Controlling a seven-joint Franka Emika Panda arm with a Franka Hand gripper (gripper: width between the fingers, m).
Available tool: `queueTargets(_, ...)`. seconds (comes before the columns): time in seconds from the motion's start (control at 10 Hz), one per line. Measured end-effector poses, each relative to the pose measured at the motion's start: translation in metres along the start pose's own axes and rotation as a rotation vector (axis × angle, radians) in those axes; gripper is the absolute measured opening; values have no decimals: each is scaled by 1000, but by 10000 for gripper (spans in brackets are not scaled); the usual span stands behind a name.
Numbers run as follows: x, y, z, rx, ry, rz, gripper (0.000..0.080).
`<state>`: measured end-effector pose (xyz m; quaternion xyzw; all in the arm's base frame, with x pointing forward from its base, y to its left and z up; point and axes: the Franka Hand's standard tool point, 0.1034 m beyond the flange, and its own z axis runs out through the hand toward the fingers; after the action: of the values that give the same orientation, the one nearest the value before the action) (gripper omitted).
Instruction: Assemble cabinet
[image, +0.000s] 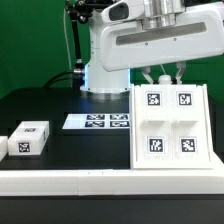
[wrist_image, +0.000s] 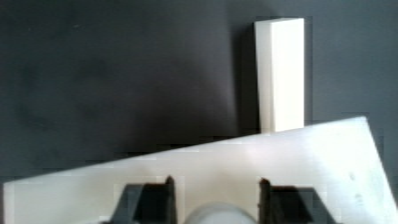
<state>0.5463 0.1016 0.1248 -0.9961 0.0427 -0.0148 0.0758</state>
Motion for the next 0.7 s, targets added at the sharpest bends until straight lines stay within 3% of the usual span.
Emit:
queueTargets(0.5, 4, 2, -14, 3, -19, 4, 219)
queueTargets(0.7, 7, 4, -13, 4, -20, 3, 219)
